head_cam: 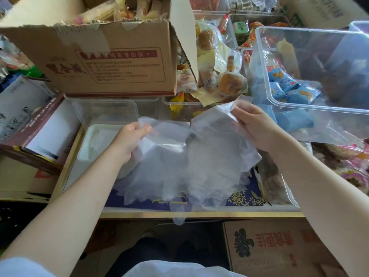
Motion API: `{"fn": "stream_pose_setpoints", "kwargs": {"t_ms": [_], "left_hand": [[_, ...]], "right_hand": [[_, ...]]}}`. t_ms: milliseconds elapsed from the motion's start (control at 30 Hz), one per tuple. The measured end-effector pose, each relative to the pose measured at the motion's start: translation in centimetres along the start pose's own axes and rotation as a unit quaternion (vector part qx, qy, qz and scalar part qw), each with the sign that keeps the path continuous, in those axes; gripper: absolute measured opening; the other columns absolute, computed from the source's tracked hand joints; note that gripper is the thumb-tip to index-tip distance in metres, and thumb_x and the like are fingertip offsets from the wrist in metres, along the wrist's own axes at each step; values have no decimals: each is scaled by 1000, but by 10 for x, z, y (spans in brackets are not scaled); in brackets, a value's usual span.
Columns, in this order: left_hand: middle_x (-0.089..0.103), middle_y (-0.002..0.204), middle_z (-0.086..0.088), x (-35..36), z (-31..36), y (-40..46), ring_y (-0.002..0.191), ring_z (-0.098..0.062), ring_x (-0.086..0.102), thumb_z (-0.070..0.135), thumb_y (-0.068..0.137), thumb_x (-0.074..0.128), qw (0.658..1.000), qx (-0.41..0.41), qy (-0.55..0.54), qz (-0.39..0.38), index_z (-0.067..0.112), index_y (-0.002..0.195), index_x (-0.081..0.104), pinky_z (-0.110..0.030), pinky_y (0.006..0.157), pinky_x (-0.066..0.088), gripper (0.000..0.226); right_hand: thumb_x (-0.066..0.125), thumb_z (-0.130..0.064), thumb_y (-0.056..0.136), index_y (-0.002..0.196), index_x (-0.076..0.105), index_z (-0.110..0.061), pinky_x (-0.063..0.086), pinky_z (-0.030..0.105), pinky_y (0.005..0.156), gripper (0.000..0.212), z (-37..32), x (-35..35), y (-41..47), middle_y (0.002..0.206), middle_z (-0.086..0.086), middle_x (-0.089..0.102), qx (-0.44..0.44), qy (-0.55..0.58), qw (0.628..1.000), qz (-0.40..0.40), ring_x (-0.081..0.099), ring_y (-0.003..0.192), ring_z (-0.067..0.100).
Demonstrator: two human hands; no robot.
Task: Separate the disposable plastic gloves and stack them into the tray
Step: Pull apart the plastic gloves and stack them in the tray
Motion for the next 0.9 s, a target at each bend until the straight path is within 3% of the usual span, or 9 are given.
{"fn": "stream_pose_setpoints", "kwargs": {"t_ms": [67, 167, 300, 433, 567, 633, 700, 767, 900], "left_hand": [[69, 68, 14, 6, 5, 1, 71, -5, 58, 14, 95, 53, 1000, -15, -27, 5, 18, 79, 62, -11, 60, 46, 19], [68, 89, 1, 21, 16, 2, 77, -11, 59, 20, 94, 56, 995, -46, -87, -12, 19, 83, 64, -22, 67, 47, 13], [73, 84, 6, 41, 48, -1, 74, -8, 67, 21, 95, 53, 990, -18, -132, -51, 13, 98, 66, -21, 64, 51, 16], [73, 81, 0, 68, 65, -13, 75, -15, 69, 17, 95, 53, 978, 2, -175, -111, 14, 90, 67, -29, 67, 53, 15], [70, 70, 1, 89, 68, -32, 53, -8, 64, 18, 91, 56, 975, 9, -168, -145, 10, 97, 64, -17, 44, 48, 13], [72, 76, -2, 99, 64, -38, 61, -12, 68, 21, 89, 58, 968, -4, -178, -179, 8, 98, 66, -21, 52, 53, 19], [73, 90, -6, 102, 60, -38, 76, -16, 69, 20, 88, 60, 968, 1, -170, -186, 6, 105, 67, -25, 66, 55, 23], [72, 93, -7, 99, 58, -36, 81, -19, 69, 20, 88, 61, 971, 6, -168, -171, 7, 108, 66, -26, 69, 56, 24], [71, 99, -8, 94, 50, -35, 90, -21, 68, 27, 92, 54, 977, 7, -151, -149, 7, 115, 63, -31, 75, 56, 31]], "right_hand": [[48, -16, 91, 72, 71, -19, 48, 18, 52, 30, -11, 11, -10, 65, -1, 63, 8, 79, 996, -50, 58, 56, 8], [50, -18, 79, 61, 75, -25, 49, 16, 52, 32, -27, 22, -25, 58, -6, 66, 16, 112, 990, -81, 61, 52, 4], [59, -22, 72, 59, 75, -23, 49, 18, 53, 20, -35, 32, -28, 56, -3, 65, 11, 104, 991, -84, 59, 51, 8], [62, -28, 84, 57, 64, -19, 26, 20, 42, 29, -25, 21, -10, 49, -4, 46, -29, 14, 999, 19, 39, 43, 6], [73, -22, 79, 62, 68, -23, 42, 26, 86, 18, -20, 2, -9, 112, -3, 54, -92, -42, 980, 170, 53, 105, 8], [77, -29, 72, 61, 70, -25, 40, 35, 100, 14, -16, 4, -8, 119, -6, 51, -88, -48, 980, 172, 49, 119, 13], [77, -34, 68, 65, 70, -20, 44, 43, 91, 16, -10, 8, -4, 95, 1, 61, -76, -44, 985, 146, 58, 98, 21], [74, -22, 77, 73, 64, -11, 46, 36, 69, 16, -4, 8, -3, 71, 3, 59, -62, -36, 989, 132, 55, 70, 17], [70, -15, 82, 67, 54, -14, 41, 25, 50, 22, 3, -4, -7, 57, -6, 52, -67, -84, 976, 191, 47, 50, 8]]}}
Point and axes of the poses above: each hand's wrist, its own y-axis towards the middle knuckle, its own x-axis out of the palm, z = x × y, the point moved 10 cm from there along y, towards the middle knuckle
